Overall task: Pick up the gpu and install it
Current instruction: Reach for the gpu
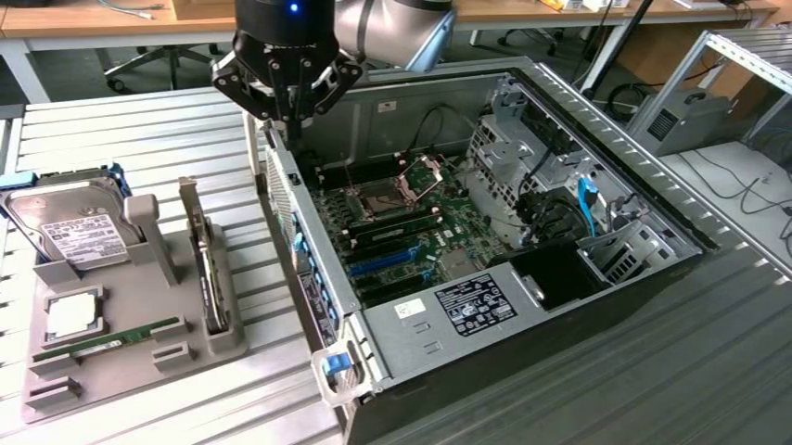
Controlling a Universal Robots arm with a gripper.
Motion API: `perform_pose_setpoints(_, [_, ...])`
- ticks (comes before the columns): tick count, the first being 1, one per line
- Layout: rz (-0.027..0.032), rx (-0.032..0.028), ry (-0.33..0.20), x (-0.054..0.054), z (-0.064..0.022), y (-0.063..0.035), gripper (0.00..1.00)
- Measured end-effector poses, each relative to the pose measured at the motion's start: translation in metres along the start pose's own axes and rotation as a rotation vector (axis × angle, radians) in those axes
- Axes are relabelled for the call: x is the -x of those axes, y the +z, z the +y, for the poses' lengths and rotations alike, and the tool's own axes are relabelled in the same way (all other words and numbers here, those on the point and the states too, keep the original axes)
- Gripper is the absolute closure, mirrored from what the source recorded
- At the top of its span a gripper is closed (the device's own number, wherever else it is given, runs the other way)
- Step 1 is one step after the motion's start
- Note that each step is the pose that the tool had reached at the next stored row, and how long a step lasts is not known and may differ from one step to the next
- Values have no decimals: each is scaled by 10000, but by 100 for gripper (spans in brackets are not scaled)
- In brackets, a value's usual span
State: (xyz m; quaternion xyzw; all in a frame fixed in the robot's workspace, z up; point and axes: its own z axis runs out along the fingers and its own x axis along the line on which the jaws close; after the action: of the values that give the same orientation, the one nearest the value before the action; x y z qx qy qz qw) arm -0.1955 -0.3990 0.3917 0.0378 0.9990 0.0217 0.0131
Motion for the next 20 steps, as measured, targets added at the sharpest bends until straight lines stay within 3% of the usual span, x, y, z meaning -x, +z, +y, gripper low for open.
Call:
perform_pose_setpoints(7, [1,-1,1,-139,-10,-1,89])
perform_pose_setpoints(20, [0,0,1,-250,-19,0,89])
